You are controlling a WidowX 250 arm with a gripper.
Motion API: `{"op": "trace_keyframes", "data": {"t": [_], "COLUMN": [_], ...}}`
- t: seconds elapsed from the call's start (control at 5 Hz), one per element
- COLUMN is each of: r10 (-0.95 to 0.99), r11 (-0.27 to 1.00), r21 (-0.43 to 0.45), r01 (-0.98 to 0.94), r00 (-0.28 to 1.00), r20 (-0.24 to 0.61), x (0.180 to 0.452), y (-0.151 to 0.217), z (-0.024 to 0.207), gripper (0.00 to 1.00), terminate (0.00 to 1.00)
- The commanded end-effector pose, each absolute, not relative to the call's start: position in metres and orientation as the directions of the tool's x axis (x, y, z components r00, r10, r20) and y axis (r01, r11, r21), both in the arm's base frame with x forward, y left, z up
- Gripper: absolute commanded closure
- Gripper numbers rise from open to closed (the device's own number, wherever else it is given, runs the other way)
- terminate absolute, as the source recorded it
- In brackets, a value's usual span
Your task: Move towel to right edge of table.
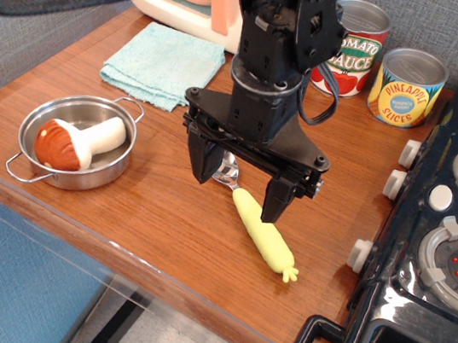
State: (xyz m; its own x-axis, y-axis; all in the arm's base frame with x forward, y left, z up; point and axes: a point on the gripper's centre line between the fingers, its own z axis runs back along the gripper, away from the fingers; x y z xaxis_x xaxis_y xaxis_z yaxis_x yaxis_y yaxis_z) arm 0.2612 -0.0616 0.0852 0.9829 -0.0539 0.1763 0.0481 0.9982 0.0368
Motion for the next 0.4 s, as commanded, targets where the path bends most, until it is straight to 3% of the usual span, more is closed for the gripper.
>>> {"op": "trace_keyframes", "data": {"t": [0.0,0.2], "r10": [-0.054,-0.005], "r11": [0.998,1.0], "r21": [0.037,-0.01], "r01": [0.048,0.007], "r00": [0.983,0.985], "r20": [0.176,0.172], "x": [0.261,0.282], "y": [-0.062,-0.041], "z": [0.085,0.084], "gripper": [0.0,0.0], "terminate": [0.0,0.0]}}
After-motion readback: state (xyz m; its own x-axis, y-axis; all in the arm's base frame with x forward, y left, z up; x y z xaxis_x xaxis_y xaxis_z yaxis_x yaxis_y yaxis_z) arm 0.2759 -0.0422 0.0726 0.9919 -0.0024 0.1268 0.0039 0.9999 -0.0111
